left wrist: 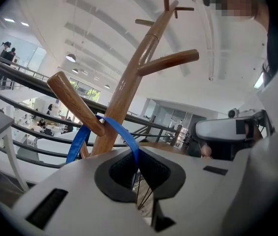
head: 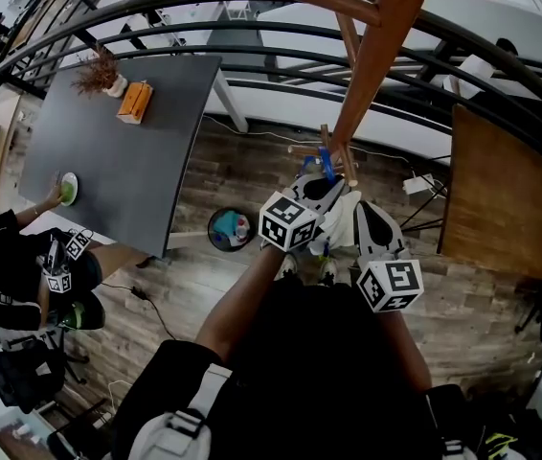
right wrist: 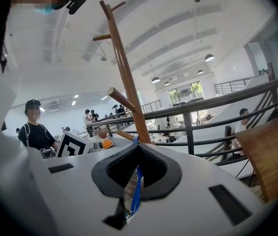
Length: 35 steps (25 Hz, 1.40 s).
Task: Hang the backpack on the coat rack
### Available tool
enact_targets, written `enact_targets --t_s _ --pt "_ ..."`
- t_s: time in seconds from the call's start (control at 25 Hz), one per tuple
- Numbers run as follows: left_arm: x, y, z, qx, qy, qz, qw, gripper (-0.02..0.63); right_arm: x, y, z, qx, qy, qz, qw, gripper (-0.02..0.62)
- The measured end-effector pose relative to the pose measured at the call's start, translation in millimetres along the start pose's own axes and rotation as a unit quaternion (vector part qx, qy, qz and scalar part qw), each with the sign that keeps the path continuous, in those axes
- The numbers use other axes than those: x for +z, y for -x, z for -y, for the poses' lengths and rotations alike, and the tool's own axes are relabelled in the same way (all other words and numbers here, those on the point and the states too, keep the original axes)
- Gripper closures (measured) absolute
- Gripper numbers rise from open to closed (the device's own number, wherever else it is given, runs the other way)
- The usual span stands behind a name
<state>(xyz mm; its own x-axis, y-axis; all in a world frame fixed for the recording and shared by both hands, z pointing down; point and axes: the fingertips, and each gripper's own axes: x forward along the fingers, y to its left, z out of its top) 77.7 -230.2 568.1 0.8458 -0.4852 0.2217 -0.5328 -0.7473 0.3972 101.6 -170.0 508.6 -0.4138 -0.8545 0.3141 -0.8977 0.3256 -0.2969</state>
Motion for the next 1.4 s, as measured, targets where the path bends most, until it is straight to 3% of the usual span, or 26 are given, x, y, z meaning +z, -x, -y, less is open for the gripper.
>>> enact_targets --t_s 1.4 --pt "-51.5 -4.4 -43.1 0.066 0.025 -0.053 0.9961 0.594 -18.7 -16.0 1.9 0.013 -0.008 -0.034 0.999 0.583"
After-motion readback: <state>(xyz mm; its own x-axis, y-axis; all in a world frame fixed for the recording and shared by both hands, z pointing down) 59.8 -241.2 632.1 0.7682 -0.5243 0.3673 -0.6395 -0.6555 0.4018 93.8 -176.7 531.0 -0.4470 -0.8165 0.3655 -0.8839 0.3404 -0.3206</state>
